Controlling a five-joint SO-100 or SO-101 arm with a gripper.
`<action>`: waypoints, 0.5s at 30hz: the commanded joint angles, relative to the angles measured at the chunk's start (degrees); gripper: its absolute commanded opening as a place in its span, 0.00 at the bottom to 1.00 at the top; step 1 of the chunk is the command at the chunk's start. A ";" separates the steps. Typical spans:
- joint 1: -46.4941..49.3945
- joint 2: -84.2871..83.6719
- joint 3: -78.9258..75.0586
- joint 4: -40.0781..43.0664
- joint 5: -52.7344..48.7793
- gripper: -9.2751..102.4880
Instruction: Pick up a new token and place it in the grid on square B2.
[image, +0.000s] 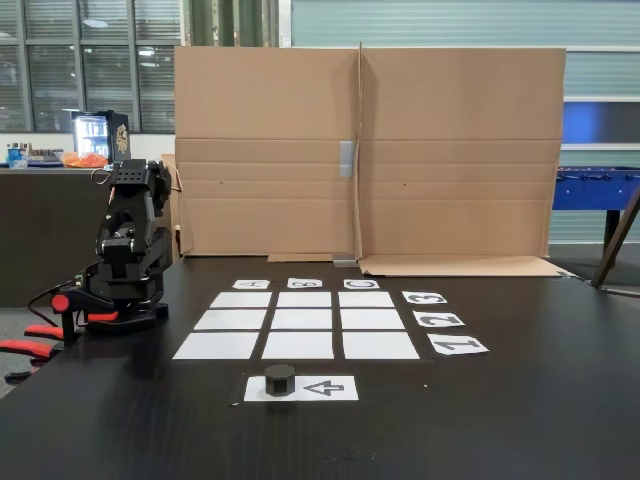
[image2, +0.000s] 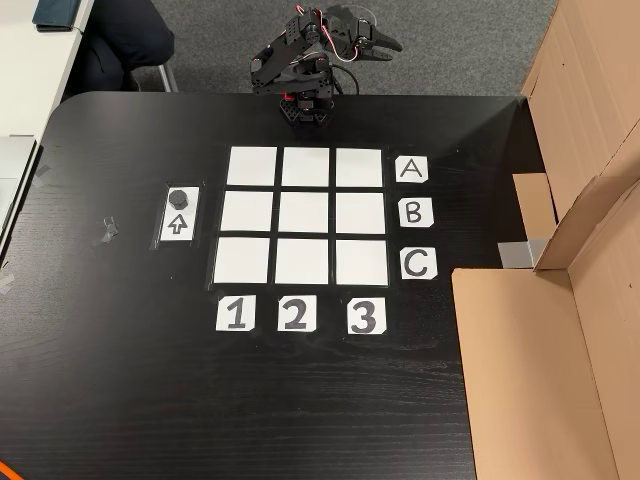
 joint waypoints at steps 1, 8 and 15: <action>7.47 -13.97 -8.88 -2.72 0.70 0.21; 3.43 -8.09 -5.89 -1.58 0.70 0.21; 5.71 -7.21 -6.86 -2.29 0.44 0.21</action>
